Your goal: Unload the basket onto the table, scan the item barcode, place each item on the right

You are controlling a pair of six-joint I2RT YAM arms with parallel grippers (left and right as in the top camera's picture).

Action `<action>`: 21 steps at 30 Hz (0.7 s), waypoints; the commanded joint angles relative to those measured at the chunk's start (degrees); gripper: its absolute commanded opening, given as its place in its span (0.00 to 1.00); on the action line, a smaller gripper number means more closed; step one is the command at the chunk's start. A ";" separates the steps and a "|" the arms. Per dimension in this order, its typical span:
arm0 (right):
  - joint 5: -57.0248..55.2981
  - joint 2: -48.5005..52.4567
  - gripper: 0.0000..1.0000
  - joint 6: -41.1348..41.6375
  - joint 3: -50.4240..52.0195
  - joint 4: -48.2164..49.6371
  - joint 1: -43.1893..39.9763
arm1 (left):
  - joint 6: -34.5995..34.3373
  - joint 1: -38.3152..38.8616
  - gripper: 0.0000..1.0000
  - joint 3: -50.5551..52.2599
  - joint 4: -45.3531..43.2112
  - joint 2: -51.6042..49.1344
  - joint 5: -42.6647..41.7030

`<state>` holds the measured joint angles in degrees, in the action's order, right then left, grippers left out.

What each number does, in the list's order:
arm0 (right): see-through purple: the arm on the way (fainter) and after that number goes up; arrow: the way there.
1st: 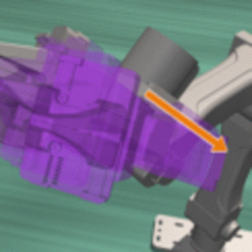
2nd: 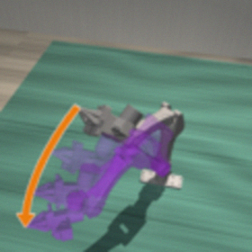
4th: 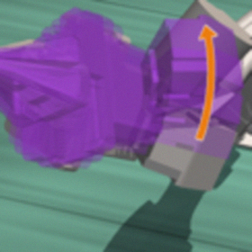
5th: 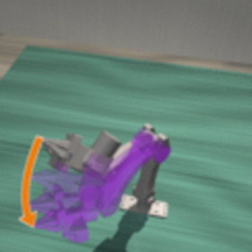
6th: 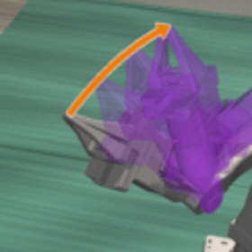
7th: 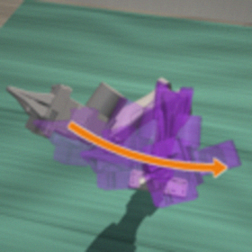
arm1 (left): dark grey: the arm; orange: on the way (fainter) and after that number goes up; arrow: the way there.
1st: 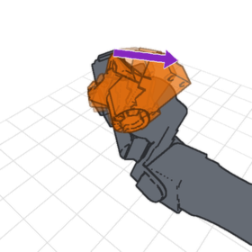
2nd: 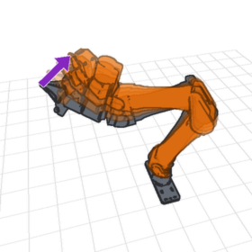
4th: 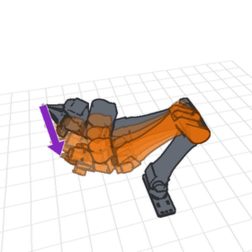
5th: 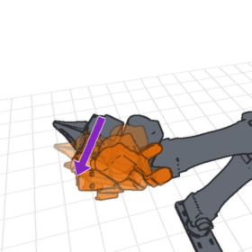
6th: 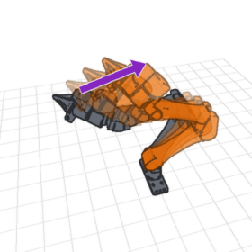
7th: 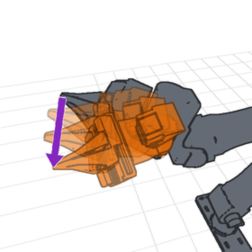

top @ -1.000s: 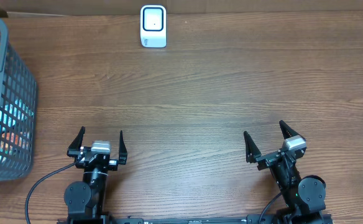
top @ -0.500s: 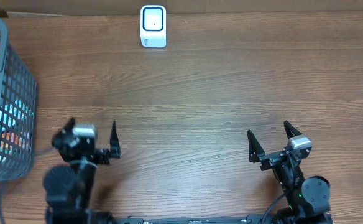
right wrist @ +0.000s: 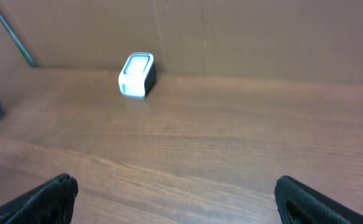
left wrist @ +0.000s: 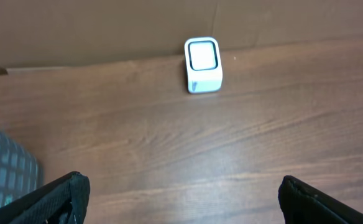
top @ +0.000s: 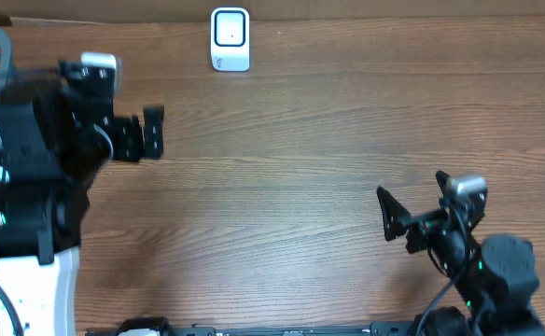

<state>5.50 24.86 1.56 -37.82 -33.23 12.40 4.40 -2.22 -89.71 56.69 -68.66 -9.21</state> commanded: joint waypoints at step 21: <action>4.07 36.41 1.00 0.17 -10.54 4.46 -0.15 | -4.90 -22.45 1.00 -14.88 -2.71 -9.55 2.23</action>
<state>9.06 59.53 1.52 -46.92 -29.19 12.40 1.61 -19.68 -102.61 54.00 -75.92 -7.79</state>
